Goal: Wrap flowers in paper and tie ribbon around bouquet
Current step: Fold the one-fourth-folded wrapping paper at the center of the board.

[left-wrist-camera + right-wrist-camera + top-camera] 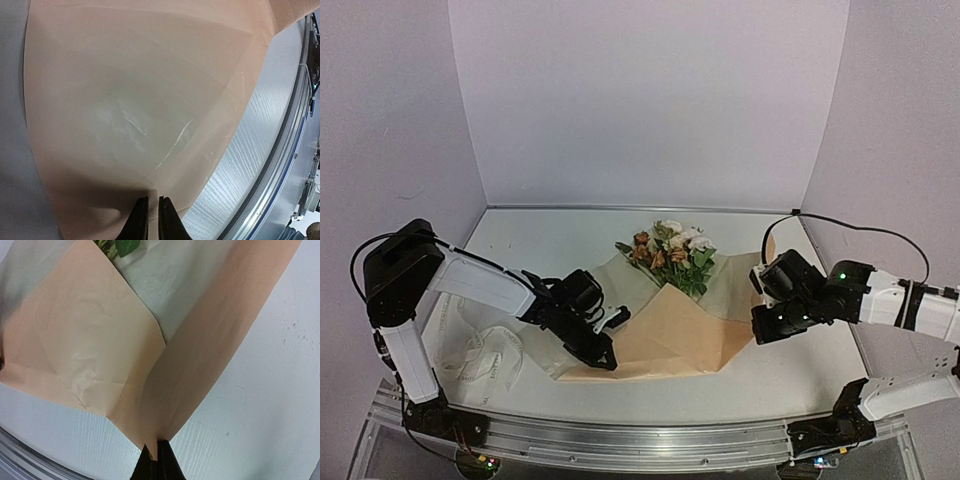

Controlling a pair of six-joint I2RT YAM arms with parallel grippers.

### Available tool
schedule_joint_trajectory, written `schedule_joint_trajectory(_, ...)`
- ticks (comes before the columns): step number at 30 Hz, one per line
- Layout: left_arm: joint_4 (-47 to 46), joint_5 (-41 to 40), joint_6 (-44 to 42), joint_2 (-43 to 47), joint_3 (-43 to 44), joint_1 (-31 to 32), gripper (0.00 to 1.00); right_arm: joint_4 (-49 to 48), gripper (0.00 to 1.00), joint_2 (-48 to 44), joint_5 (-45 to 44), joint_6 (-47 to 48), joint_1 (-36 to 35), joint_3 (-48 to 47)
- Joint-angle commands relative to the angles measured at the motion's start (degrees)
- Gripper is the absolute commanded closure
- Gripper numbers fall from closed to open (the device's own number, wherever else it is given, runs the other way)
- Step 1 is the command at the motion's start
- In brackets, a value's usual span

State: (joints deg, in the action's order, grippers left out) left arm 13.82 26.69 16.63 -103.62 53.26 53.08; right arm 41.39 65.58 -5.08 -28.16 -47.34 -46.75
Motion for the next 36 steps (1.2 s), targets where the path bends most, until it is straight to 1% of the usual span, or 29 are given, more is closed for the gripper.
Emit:
schedule_joint_trajectory(1,-1.05,-3.51,0.65,-1.06,1.51,-0.13,0.9,-0.66,1.0,3.03,1.65,0.49,-1.08,-4.8)
schedule_joint_trajectory(6,-1.39,-3.58,1.01,-0.95,1.0,-0.33,0.9,-4.43,1.0,9.39,9.25,-1.14,-1.26,-10.06)
schedule_joint_trajectory(10,-2.0,-3.1,1.39,-0.25,0.5,-0.88,0.91,-9.82,1.0,16.41,16.24,-2.64,-1.15,-13.39)
schedule_joint_trajectory(15,-2.02,-2.68,1.47,0.6,0.36,-1.51,0.9,-13.78,1.0,23.88,22.26,-3.91,-1.14,-17.04)
schedule_joint_trajectory(20,-1.12,-2.27,1.31,1.19,1.51,-2.12,0.9,-16.91,1.0,30.03,25.64,-5.24,-0.75,-18.8)
schedule_joint_trajectory(24,-1.2,-0.06,1.92,2.45,2.1,-3.79,0.88,-19.24,1.0,33.93,27.4,-6.53,-0.09,-19.36)
schedule_joint_trajectory(28,-0.73,3.29,3.16,4.94,3.7,-6.48,0.85,-21.93,1.0,37.24,30.33,-7.86,0.36,-19.93)
schedule_joint_trajectory(33,-0.94,6.95,5.86,6.7,7.32,-10.91,0.78,-23.29,1.0,40.41,32.0,-8.29,0.55,-21.18)
schedule_joint_trajectory(36,-2.66,9.8,9.62,6.1,10.1,-13.76,0.69,-23.76,0.99,41.55,32.77,-8.23,0.71,-21.58)
